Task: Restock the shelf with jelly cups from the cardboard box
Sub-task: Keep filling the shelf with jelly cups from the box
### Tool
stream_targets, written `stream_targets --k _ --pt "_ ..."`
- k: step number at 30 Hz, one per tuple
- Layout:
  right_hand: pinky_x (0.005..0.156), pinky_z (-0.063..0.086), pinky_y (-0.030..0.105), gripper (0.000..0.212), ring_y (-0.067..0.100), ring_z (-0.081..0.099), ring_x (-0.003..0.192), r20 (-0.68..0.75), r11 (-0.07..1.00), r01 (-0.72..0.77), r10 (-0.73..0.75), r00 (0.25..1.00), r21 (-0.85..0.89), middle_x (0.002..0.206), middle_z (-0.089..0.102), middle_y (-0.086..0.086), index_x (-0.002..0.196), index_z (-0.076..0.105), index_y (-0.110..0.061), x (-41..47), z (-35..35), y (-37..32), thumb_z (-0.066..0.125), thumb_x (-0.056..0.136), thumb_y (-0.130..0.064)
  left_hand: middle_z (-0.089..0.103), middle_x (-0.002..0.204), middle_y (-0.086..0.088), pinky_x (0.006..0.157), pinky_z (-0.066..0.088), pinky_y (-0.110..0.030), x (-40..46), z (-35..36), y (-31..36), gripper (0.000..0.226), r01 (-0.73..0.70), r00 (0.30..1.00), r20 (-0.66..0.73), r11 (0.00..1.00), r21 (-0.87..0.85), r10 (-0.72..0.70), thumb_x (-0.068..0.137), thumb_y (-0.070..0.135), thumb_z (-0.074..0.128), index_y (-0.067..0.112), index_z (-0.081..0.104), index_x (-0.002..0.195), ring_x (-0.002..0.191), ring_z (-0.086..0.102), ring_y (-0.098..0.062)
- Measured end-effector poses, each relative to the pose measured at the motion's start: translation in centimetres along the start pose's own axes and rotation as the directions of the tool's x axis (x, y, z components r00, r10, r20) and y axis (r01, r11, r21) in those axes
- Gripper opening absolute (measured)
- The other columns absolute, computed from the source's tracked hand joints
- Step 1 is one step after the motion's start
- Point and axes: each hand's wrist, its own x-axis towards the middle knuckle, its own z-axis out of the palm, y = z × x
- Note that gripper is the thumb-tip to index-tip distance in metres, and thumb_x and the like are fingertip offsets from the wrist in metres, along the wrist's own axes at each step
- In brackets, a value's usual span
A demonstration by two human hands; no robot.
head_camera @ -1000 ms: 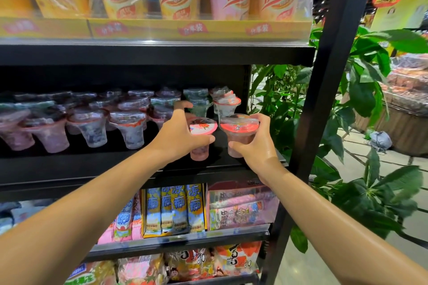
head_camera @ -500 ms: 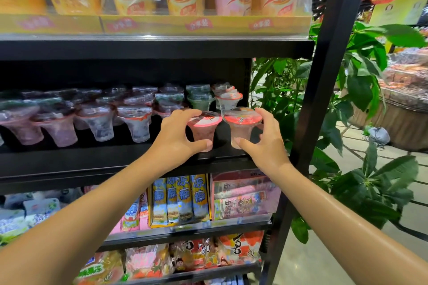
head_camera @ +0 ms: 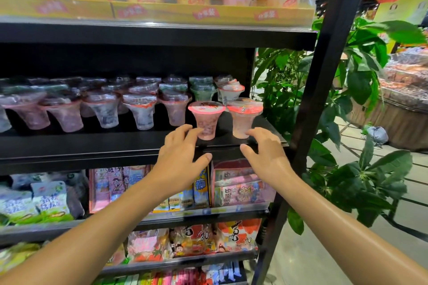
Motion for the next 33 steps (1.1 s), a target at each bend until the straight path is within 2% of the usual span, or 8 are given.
stream_targets --k 1,3,5,9,15,20,33 --pt "0.123 0.018 0.048 0.050 0.023 0.029 0.146 0.056 0.997 0.000 0.005 0.998 -0.083 0.155 0.040 0.001 0.148 0.042 -0.027 0.1 -0.1 -0.1 0.052 0.100 -0.038 0.014 0.162 0.004 0.120 0.019 -0.046 0.2 0.0 0.2 0.065 0.022 0.998 0.056 0.998 0.062 -0.025 0.099 0.049 0.046 0.030 0.021 0.155 0.148 0.008 -0.022" --pt "0.124 -0.002 0.049 0.054 0.023 0.010 0.153 0.144 0.980 0.001 0.028 0.989 -0.199 0.165 0.022 0.001 0.154 0.030 -0.034 0.2 -0.3 -0.3 0.044 0.103 -0.044 0.004 0.166 0.004 0.121 0.009 -0.047 0.7 0.2 0.4 0.066 0.044 0.989 0.136 0.989 0.144 -0.063 0.100 0.055 0.037 0.037 0.010 0.158 0.151 -0.003 -0.022" --pt "0.124 -0.006 0.048 0.054 0.021 0.001 0.154 0.181 0.977 0.036 0.004 0.983 -0.212 0.167 0.012 0.001 0.155 0.025 -0.039 0.3 -0.5 -0.3 0.041 0.104 -0.046 0.001 0.167 0.004 0.121 0.004 -0.047 1.0 0.2 0.6 0.063 0.043 0.985 0.158 0.987 0.155 -0.068 0.101 0.057 0.032 0.041 0.008 0.157 0.152 -0.008 -0.022" --pt "0.125 -0.003 0.045 0.054 0.021 -0.002 0.154 0.203 0.972 0.083 -0.038 0.978 -0.218 0.168 0.006 -0.001 0.156 0.022 -0.040 0.3 -0.6 -0.3 0.038 0.104 -0.048 0.002 0.166 0.006 0.120 0.005 -0.046 1.4 0.4 0.7 0.060 0.050 0.985 0.156 0.987 0.151 -0.074 0.101 0.058 0.029 0.042 0.012 0.157 0.151 -0.007 -0.021" --pt "0.124 0.002 0.046 0.056 0.024 -0.001 0.153 0.244 0.959 0.078 -0.009 0.970 -0.274 0.168 -0.002 -0.001 0.156 0.016 -0.043 0.4 -0.4 -0.5 0.036 0.104 -0.052 0.004 0.164 0.005 0.118 0.009 -0.045 2.1 1.0 0.9 0.064 0.057 0.985 0.152 0.986 0.157 -0.081 0.101 0.057 0.032 0.038 0.008 0.158 0.149 -0.002 -0.021" --pt "0.124 0.002 0.048 0.056 0.026 0.000 0.153 0.270 0.946 0.092 -0.004 0.963 -0.312 0.168 -0.002 0.001 0.156 0.015 -0.044 1.3 -0.4 -0.5 0.032 0.104 -0.053 0.001 0.164 0.006 0.118 0.009 -0.046 3.0 1.3 0.9 0.066 0.079 0.979 0.172 0.984 0.162 -0.107 0.101 0.058 0.031 0.038 0.005 0.158 0.150 -0.004 -0.021" --pt "0.123 0.005 0.052 0.058 0.029 0.003 0.152 0.288 0.929 0.118 -0.013 0.958 -0.350 0.167 0.001 0.002 0.157 0.012 -0.042 4.4 0.3 -0.2 0.029 0.103 -0.055 0.008 0.163 0.002 0.116 0.016 -0.045 6.6 1.9 1.1 0.064 0.139 0.968 0.167 0.953 0.270 -0.188 0.101 0.060 0.027 0.041 0.005 0.158 0.148 0.005 -0.027"
